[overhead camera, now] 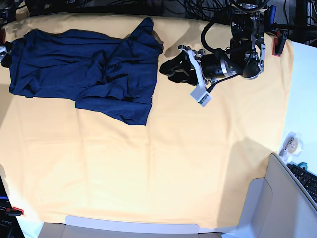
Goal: Fold the T-shirt properly
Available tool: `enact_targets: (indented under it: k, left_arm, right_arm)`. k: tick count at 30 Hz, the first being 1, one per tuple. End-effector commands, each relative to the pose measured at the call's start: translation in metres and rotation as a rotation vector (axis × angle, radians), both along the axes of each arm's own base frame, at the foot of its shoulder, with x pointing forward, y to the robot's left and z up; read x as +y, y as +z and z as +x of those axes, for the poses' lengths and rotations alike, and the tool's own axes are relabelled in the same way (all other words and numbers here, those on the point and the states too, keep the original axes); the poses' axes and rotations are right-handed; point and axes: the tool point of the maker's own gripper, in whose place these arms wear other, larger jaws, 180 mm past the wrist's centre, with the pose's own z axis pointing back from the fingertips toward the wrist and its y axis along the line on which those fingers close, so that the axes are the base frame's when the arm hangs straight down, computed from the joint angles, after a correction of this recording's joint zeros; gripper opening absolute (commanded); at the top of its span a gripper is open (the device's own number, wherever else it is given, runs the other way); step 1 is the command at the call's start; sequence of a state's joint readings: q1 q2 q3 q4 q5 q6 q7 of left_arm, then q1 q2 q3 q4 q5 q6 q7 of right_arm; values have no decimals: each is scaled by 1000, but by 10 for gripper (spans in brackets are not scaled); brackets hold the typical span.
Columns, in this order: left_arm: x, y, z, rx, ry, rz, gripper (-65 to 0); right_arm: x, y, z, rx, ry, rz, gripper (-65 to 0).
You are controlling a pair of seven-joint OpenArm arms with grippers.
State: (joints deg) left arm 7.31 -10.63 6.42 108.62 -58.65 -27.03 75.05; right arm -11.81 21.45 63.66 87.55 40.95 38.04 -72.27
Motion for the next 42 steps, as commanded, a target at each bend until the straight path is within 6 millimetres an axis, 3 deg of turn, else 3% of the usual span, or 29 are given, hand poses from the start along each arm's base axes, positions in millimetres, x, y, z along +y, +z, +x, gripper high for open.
enact_targets:
  k: [1, 5, 8, 14, 19, 24, 31, 42]
  left_arm:
    - [-1, 10, 5, -31, 2, -22, -429]
    - [-1, 10, 5, -31, 2, -22, -429]
    - [-1, 10, 5, -31, 2, -23, -429]
    - [-2, 12, 7, -39, 10, -35, -430]
    - [-2, 11, 6, -36, 25, -46, -431]
    - [1, 8, 7, 12, 70, -48, -431]
    - [0, 7, 8, 31, 81, -49, -430]
    - [-1, 8, 8, 31, 82, -52, -430]
  right_arm:
    - [-14, 11, 7, -20, 21, -23, -205]
    - [-30, -10, 19, 43, 37, 63, -205]
    - [-26, -22, 31, 72, 64, 105, -205]
    - [-1, -35, 58, 104, 157, 140, -205]
    - [45, -58, 67, 110, 241, 239, -205]
    - [75, -73, 49, 130, 270, 356, -205]
    - [84, -73, 26, 151, 298, 355, -205]
    - [121, -74, 28, 108, 343, 372, -205]
